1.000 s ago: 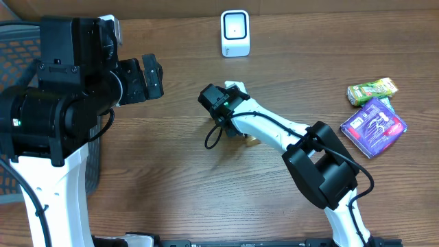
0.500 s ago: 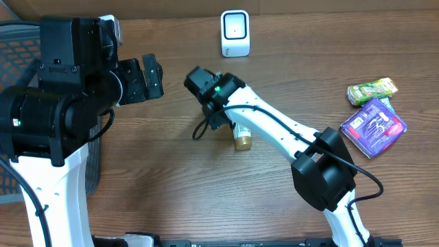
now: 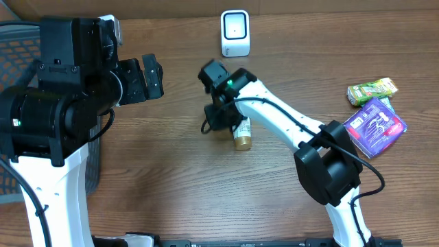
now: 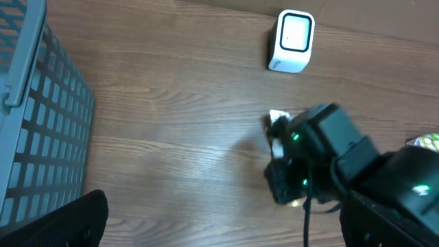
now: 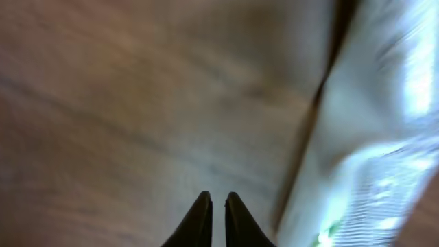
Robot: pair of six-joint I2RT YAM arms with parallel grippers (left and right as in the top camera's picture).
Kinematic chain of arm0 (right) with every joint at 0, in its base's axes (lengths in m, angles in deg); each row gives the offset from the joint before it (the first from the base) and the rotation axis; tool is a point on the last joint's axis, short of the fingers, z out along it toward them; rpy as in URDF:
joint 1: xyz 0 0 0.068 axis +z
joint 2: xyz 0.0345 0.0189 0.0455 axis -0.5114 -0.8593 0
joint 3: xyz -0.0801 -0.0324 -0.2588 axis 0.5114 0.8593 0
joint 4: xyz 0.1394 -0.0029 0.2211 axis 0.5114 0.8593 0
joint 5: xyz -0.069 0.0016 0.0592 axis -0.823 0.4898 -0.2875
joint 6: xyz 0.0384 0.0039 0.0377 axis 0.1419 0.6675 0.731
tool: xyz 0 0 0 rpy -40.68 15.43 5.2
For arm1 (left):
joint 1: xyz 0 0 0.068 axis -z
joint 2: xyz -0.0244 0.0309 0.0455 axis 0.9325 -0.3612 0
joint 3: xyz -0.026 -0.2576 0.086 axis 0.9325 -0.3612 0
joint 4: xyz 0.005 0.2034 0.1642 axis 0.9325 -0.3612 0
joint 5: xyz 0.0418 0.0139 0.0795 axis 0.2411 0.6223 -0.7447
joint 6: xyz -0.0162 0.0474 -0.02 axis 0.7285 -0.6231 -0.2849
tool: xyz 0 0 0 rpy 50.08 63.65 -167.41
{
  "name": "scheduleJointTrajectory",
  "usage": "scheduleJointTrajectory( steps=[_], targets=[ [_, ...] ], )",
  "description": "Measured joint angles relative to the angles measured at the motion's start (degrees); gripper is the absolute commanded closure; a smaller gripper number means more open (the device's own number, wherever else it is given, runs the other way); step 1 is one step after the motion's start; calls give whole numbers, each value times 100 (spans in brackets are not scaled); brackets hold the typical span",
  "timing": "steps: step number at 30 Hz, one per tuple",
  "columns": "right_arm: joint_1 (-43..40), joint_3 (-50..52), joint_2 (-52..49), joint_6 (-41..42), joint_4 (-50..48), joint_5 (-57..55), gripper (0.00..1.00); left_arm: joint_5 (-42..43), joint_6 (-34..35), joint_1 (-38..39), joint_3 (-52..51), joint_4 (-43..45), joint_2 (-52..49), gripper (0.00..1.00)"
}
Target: Scan the item barcode
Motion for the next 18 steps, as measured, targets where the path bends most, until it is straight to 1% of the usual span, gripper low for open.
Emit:
scheduleJointTrajectory(
  steps=[4,8,16,18],
  targets=[
    [22,280,0,9,76,256,92,0,2,0,0,-2,0,1],
    [24,295,0,11,260,264,92,0,0,0,0,0,0,0],
    [22,297,0,9,627,-350,91,0,0,0,0,0,0,0],
    [22,297,0,11,708,-549,89,0,2,0,0,0,0,0]
  ],
)
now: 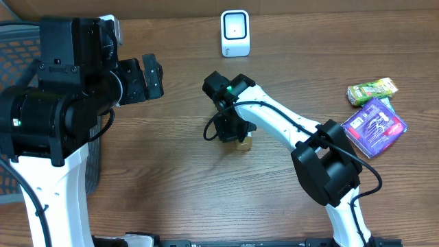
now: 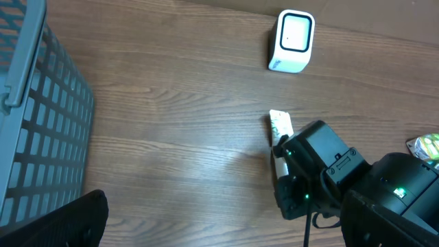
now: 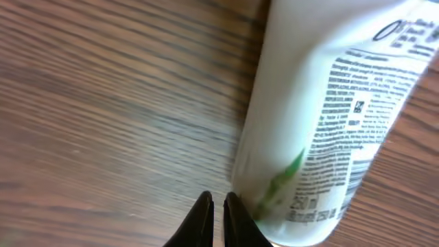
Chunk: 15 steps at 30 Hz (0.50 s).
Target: Scan the item barcode
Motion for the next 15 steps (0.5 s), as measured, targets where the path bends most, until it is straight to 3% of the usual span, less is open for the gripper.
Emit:
scheduleJointTrajectory(
  steps=[9,15],
  targets=[
    [0,0,0,2,264,-1244,87,0,0,0,0,0,0,0],
    [-232,0,0,-17,179,-1993,96,0,0,0,0,0,0,0]
  ],
)
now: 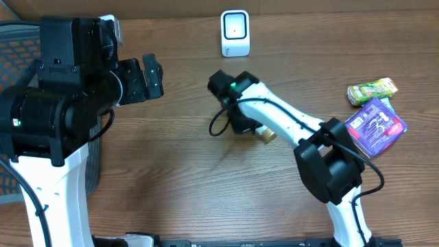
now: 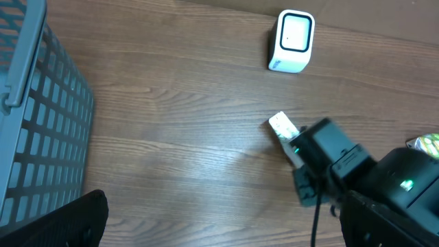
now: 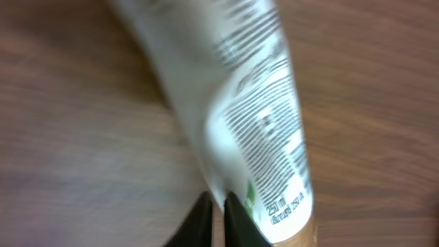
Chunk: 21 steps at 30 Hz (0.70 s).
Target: Scan the item barcode
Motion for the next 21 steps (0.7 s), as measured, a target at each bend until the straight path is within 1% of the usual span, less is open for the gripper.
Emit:
scheduleJointTrajectory(
  steps=[4,10,16,21],
  targets=[
    [-448,0,0,-28,-339,-188,96,0,0,0,0,-2,0,0],
    [-1016,-52,0,-369,-831,234,96,0,0,0,0,-2,0,0],
    [-1054,-529,0,-553,-1073,748,96,0,0,0,0,-2,0,0],
    [-1032,-997,0,-553,-1327,1049,96,0,0,0,0,-2,0,0]
  ],
)
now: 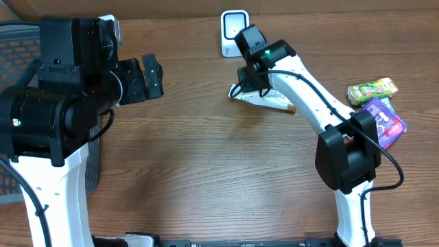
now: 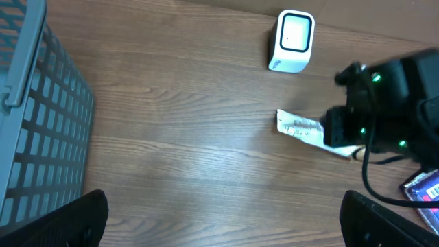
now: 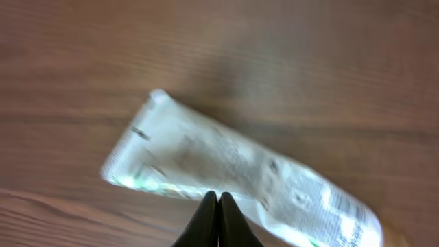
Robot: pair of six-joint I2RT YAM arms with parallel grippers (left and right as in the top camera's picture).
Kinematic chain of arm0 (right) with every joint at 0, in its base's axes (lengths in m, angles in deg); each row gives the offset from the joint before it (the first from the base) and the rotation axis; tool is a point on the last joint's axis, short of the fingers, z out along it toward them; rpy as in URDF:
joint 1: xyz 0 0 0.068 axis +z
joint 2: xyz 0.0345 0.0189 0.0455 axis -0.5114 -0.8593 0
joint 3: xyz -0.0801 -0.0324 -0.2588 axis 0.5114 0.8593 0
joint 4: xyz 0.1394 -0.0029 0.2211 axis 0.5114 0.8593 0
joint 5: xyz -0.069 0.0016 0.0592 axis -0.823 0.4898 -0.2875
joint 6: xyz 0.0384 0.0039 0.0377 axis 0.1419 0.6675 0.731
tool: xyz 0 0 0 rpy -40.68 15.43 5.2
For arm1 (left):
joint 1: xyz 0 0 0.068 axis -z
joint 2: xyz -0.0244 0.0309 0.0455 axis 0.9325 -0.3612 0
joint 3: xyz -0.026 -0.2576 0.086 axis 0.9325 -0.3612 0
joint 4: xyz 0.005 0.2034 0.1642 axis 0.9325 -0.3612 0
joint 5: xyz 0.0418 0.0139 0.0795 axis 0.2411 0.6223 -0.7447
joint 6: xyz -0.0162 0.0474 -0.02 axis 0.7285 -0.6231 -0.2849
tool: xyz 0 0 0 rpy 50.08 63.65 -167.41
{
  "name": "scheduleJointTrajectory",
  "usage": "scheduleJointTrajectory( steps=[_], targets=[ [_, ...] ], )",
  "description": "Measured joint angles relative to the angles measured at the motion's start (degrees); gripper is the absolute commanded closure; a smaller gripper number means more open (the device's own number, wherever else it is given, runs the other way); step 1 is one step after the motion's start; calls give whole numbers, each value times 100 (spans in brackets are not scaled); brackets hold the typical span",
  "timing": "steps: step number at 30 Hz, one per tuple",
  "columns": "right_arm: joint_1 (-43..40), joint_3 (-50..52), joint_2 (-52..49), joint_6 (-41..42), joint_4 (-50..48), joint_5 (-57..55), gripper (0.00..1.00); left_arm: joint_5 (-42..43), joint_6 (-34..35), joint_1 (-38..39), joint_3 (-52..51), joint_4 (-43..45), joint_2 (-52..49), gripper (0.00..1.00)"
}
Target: Scan the item barcode
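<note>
A white tube (image 1: 260, 100) with green print lies on the wooden table, crimped end to the left, brown cap to the right. It also shows as tube (image 3: 233, 180) and tube (image 2: 310, 130). My right gripper (image 1: 241, 87) hangs over its crimped end, right gripper (image 3: 218, 197) shut, nothing between the tips. The white scanner (image 1: 235, 32) stands just behind, scanner (image 2: 291, 41). My left gripper (image 1: 147, 77) stays far to the left, left gripper (image 2: 225, 221) wide open.
A grey slatted basket (image 2: 34, 130) stands at the left edge. A green packet (image 1: 371, 90) and a purple packet (image 1: 376, 125) lie at the right. The right arm (image 1: 309, 103) stretches across the table's middle right.
The tube has shifted back and to the right, closer to the scanner, and now lies almost crosswise. My shut right gripper has moved with it toward the scanner. The left arm is unchanged.
The tube first lay mid-table pointing front to back, cap nearest the front, my shut right gripper beside it. It was then seen turned diagonal with the cap to the right. Now it lies crosswise near the scanner. The right gripper stayed shut throughout.
</note>
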Motion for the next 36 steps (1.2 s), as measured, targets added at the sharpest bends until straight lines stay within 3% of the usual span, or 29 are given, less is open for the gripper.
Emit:
scheduleJointTrajectory(
  steps=[9,16,25,36],
  targets=[
    [0,225,-57,935,-313,-240,96,0,0,0,0,0,0,0],
    [9,514,-380,1217,-120,127,96,0,0,0,0,0,0,0],
    [37,525,-380,1224,1014,487,96,0,0,0,0,0,0,0],
    [-37,542,-315,691,1720,503,96,0,0,0,0,2,0,0]
  ],
)
